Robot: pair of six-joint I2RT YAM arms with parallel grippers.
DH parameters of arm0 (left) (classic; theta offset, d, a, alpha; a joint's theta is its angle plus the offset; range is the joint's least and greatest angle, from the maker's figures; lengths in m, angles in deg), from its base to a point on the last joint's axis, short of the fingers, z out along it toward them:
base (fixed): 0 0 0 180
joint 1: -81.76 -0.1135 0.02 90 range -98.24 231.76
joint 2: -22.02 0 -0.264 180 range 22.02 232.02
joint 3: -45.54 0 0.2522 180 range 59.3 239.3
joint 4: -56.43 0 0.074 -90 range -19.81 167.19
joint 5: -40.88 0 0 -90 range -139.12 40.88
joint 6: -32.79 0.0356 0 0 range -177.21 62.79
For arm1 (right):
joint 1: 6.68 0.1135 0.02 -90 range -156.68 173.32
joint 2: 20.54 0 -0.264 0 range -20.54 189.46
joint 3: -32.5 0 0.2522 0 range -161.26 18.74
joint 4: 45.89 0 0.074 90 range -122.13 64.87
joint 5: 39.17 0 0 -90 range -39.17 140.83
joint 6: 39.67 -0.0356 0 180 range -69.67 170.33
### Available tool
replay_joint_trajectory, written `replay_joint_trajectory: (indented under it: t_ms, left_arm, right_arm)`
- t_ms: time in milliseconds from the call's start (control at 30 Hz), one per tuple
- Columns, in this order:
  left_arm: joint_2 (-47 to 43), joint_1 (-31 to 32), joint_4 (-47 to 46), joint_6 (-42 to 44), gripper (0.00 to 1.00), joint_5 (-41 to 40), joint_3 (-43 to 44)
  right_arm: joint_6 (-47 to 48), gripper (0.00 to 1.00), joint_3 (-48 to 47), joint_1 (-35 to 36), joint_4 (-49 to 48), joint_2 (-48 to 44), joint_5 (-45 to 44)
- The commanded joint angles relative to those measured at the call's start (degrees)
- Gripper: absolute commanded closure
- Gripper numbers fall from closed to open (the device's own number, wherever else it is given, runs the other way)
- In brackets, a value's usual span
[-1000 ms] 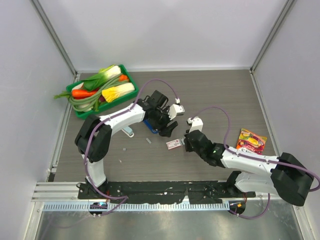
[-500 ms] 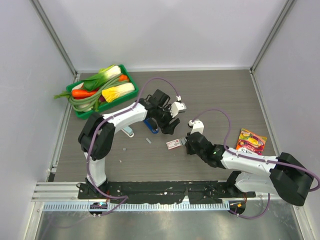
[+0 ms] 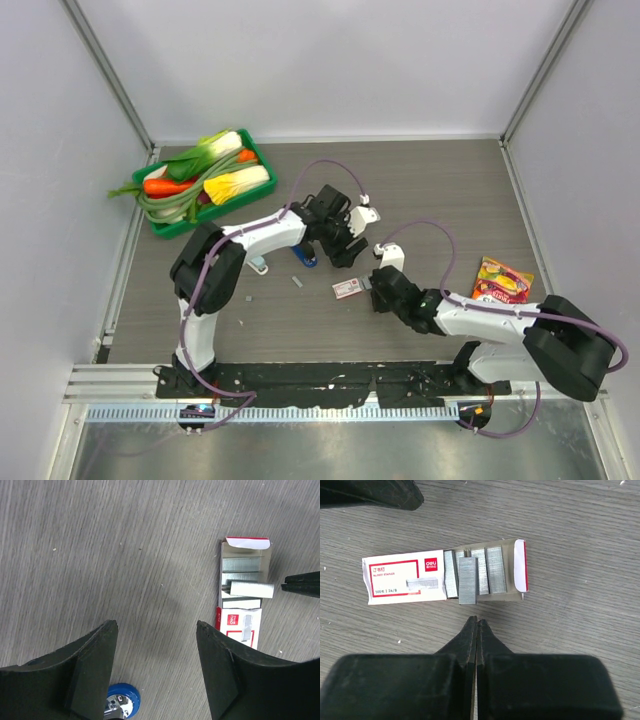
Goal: Unload the staples from the stapler
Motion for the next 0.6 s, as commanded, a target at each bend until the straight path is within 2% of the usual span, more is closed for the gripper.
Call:
replay_joint_trajectory:
  t_ms: [0, 567]
  left_arm:
    - [-0.24, 0.96, -4.13, -0.58, 0.32, -1.63, -0.54]
    - [1.16, 2.63, -7.12, -0.93, 0.32, -2.34, -3.27]
  right_arm:
    - [0.11, 0.99, -1.8, -0.66, -3.35, 1.52, -0.67]
    - [1.26, 0.99, -3.56, -2.86, -5.81, 3.28, 1.79]
